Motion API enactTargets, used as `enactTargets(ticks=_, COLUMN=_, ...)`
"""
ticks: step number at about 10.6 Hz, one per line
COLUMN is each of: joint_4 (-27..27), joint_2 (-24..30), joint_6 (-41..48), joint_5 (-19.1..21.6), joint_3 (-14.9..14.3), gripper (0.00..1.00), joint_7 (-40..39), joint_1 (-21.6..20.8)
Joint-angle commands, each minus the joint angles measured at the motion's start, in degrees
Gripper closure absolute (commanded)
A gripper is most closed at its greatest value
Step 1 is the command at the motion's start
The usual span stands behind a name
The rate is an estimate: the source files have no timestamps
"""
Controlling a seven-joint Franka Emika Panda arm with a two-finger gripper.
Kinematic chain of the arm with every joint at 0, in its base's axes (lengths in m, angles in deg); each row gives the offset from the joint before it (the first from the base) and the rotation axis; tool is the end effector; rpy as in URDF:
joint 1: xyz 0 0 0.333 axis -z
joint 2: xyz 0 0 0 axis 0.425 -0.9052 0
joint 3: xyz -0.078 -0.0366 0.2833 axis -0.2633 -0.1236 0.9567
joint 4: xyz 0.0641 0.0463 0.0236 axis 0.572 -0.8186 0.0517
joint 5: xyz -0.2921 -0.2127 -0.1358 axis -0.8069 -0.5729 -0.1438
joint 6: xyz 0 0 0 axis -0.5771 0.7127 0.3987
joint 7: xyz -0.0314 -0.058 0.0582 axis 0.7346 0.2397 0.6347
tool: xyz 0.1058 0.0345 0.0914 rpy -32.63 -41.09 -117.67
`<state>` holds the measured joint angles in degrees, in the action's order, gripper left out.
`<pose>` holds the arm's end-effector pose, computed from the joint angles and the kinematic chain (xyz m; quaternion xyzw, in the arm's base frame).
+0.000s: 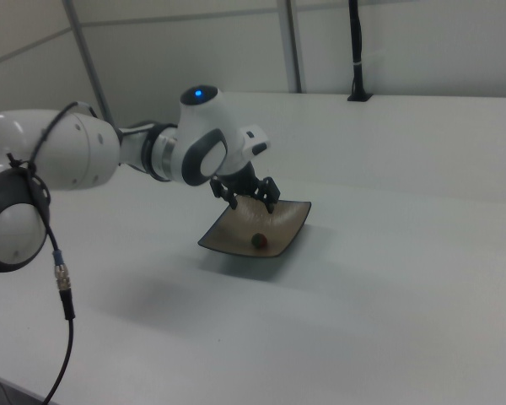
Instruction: Strawberries on a ceramic plate
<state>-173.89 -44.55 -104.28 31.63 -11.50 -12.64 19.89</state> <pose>0.7068 0.0534 0.3336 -0.9793 -0.1121 -0.1678 0.0163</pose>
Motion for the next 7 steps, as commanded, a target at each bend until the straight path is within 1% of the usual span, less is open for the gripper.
enactTargets(ticks=1, joint_4=-1.60, joint_2=9.33, joint_6=14.81, joint_5=0.58, joint_3=-0.58, gripper=0.00, joint_7=-0.16, joint_1=0.07)
enactTargets(ticks=4, joint_4=-1.16, joint_2=18.73, joint_6=31.60, joint_5=0.58, joint_3=-1.10, gripper=0.00, joint_7=-0.07, joint_1=0.07)
enactTargets(ticks=6, joint_4=-1.16, joint_2=25.32, joint_6=41.10, joint_5=0.40, joint_3=-1.72, gripper=0.00, joint_7=0.01, joint_1=-0.11)
enactTargets(ticks=7, joint_4=-1.07, joint_2=28.66, joint_6=46.72, joint_5=0.40, joint_3=-2.16, gripper=0.00, joint_7=2.89, joint_1=-0.19)
